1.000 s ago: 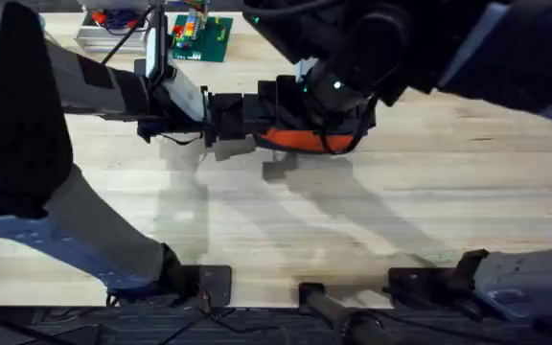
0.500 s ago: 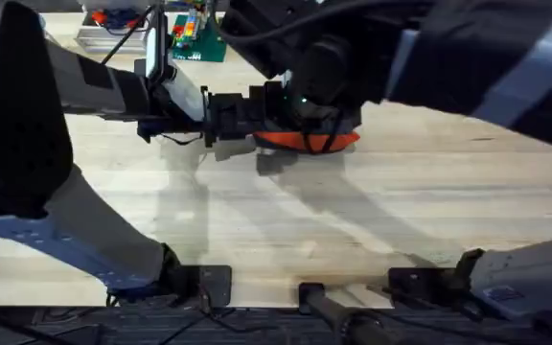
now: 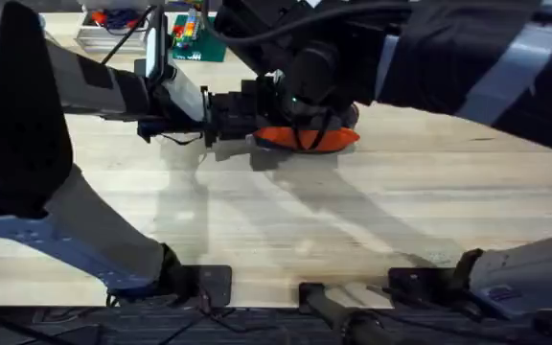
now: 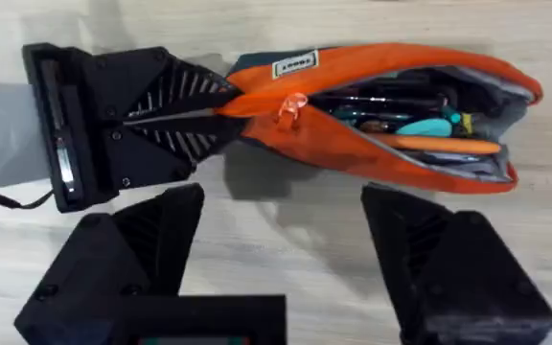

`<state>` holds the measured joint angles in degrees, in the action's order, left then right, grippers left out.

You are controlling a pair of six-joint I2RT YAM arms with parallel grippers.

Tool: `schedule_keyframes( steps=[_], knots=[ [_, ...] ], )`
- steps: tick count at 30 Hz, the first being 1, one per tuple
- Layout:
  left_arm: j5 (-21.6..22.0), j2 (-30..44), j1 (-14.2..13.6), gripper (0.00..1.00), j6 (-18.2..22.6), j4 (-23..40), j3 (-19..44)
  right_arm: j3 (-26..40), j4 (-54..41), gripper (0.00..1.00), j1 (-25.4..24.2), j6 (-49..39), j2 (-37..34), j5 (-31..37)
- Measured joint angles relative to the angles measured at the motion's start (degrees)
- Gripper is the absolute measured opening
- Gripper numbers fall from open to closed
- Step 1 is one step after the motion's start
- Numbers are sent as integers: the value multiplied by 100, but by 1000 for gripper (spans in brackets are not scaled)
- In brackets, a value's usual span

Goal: Unzip the bag, pick up the pens from the table one at a time and place them inside, then zip the bag closed.

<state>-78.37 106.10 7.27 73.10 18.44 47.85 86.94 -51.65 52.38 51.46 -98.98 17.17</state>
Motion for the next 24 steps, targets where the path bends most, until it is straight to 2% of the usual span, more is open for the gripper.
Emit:
schedule_keyframes(
  steps=[24],
  knots=[
    [2,0,0,42,0,0,1,-2,525,995,-7,2,-566,276]
  ],
)
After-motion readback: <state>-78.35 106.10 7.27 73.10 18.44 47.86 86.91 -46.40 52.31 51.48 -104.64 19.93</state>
